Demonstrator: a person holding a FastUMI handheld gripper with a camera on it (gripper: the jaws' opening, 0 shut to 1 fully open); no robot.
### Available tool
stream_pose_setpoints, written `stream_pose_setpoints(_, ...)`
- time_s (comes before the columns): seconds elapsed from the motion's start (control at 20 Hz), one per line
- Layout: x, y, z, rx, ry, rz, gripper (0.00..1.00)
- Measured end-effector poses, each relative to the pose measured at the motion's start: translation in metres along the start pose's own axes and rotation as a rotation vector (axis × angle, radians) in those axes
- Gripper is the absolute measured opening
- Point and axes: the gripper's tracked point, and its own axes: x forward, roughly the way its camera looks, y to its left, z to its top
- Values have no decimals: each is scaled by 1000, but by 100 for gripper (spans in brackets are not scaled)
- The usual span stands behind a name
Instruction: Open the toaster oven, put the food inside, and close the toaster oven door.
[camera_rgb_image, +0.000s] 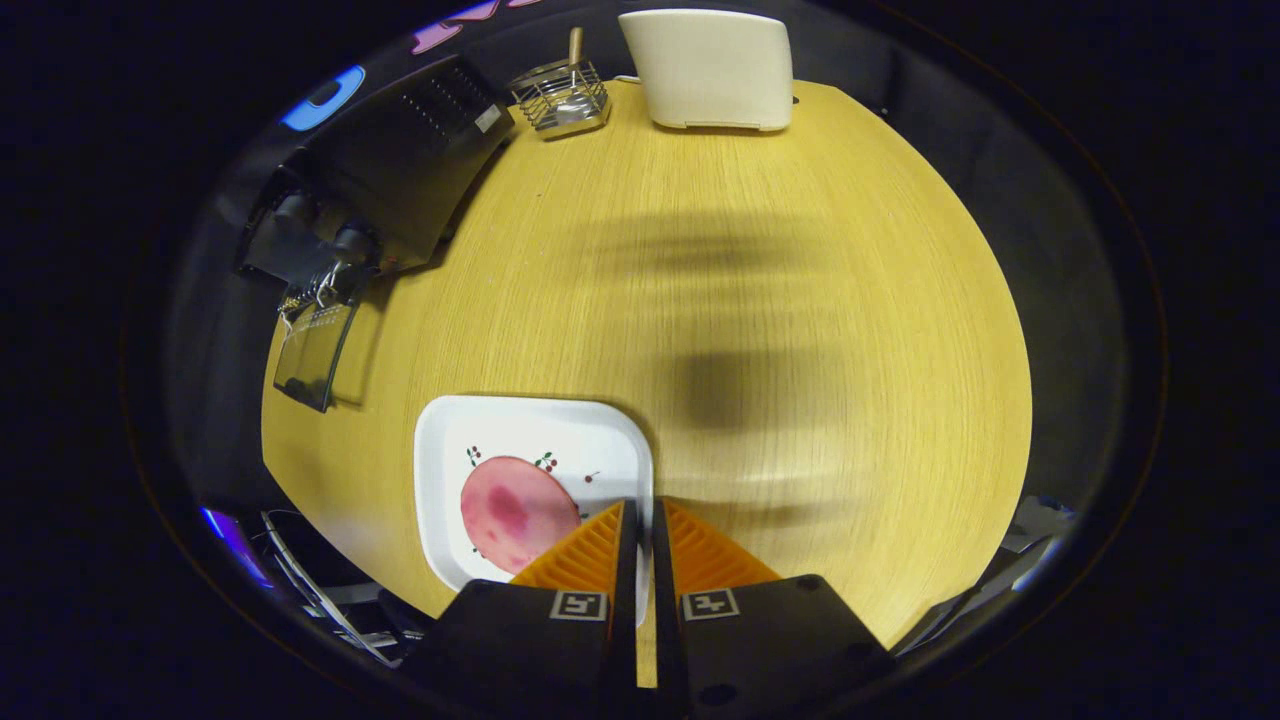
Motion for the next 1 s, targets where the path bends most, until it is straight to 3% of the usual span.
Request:
stream_pose_setpoints(0.1,6,7,0,45,20,62,6)
stream_pose_setpoints(0.4,-10,24,-6,347,5,341,5)
stream_pose_setpoints(0.75,-17,44,-3,506,-87,476,5)
stream_pose_setpoints(1.0,-48,72,-2,544,-136,516,5)
